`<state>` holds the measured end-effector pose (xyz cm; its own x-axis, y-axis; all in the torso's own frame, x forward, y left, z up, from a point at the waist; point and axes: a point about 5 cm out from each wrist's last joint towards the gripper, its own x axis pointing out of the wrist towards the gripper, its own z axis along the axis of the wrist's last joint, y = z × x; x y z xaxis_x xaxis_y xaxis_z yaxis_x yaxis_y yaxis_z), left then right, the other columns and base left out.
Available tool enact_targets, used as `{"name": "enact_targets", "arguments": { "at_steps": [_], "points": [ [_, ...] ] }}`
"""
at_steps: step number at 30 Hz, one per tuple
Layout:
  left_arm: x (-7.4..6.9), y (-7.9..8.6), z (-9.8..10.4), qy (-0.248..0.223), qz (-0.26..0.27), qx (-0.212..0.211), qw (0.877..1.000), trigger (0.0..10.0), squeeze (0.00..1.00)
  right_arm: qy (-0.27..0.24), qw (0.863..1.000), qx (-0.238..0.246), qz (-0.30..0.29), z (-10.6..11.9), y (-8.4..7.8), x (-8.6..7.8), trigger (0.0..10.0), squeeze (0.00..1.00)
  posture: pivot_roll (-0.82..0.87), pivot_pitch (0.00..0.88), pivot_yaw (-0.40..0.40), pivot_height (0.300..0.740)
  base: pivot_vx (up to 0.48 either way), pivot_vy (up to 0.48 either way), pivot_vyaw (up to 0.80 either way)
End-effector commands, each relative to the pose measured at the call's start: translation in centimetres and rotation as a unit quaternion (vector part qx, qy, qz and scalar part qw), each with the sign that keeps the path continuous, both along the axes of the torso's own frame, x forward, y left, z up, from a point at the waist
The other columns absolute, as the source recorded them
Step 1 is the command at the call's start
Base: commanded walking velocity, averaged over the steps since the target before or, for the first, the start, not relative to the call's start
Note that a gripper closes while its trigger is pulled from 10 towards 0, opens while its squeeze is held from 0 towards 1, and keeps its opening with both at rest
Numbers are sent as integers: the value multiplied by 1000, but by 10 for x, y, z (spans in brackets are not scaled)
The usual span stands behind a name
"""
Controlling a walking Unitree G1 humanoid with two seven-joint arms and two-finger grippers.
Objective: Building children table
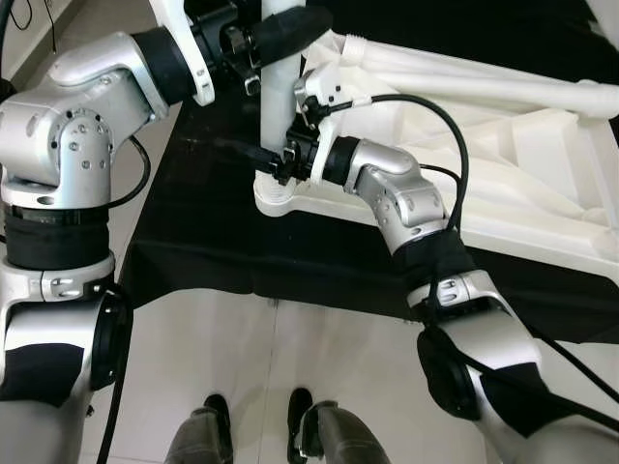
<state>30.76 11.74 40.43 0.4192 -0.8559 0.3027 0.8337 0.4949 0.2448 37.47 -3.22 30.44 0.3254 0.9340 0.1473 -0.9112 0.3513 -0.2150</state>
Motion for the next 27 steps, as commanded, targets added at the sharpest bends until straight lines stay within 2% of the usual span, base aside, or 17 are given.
{"name": "enact_targets", "arguments": {
  "at_steps": [1, 11, 12, 13, 14, 17, 18, 21, 22, 23, 24, 25, 26, 27],
  "points": [
    [-10, -32, -17, 30, -107, 48, 993, 0, 0, -18, 995, -18, 100, 8, 37, -17, 0, 0, -125, 291, -83, 740, 0, 0, 0],
    [-10, -33, -17, 25, -109, 48, 993, 0, 0, -16, 995, -30, 97, 3, 39, -13, 0, 0, -128, 299, -81, 740, 0, 0, 0],
    [-10, -33, -16, 24, -104, 44, 993, 0, 365, -16, 995, -27, 91, 3, 38, -11, 0, 0, -129, 299, -82, 740, 0, 0, 0],
    [-10, -33, -16, 24, -104, 44, 993, 0, 365, -16, 995, -27, 91, 3, 38, -11, 0, 0, -129, 299, -82, 740, 0, 0, 0],
    [-10, -33, -16, 24, -103, 43, 994, 10000, 1000, -19, 997, -16, 70, 3, 37, -9, 0, 0, -132, 302, -85, 740, 0, 0, 0],
    [-7, -32, -15, 26, -84, 34, 996, 10000, 1000, -34, 999, 7, 14, 0, 33, -7, 0, 0, -134, 303, -87, 740, 0, 0, 0],
    [-6, -32, -15, 26, -77, 36, 996, 10000, 871, -38, 999, 18, -17, -5, 33, -9, 0, 0, -136, 305, -90, 740, 0, 0, 0],
    [-6, -32, -15, 26, -77, 36, 996, 10000, 871, -38, 999, 18, -17, -5, 33, -9, 0, 0, -136, 305, -90, 740, 0, 0, 0],
    [-5, -31, -15, 25, -74, 38, 996, 10000, 0, -40, 998, 25, -37, -9, 32, -10, 0, 0, -136, 305, -90, 740, 0, 0, 0],
    [-4, -31, -14, 28, -73, 36, 996, 10000, 0, 12, 986, 1, -165, -42, 37, -13, 0, 0, -148, 311, -87, 740, 0, 0, 0],
    [-4, -31, -14, 28, -73, 36, 996, 10000, 0, 12, 986, 1, -165, -42, 37, -13, 0, 0, -148, 311, -87, 740, 0, 0, 0],
    [-3, -30, -14, 30, -72, 34, 996, 10000, 0, 49, 965, -19, -257, -66, 38, -19, 0, 0, -151, 310, -88, 740, 0, 0, 0],
    [-2, -31, -14, 32, -72, 32, 996, 10000, 0, 51, 952, -41, -300, -77, 47, -29, 0, 0, -153, 307, -83, 740, 0, 0, 0],
    [-2, -31, -14, 32, -72, 32, 996, 10000, 0, 51, 952, -41, -300, -77, 47, -29, 0, 0, -153, 307, -83, 740, 0, 0, 0]
  ]
}}
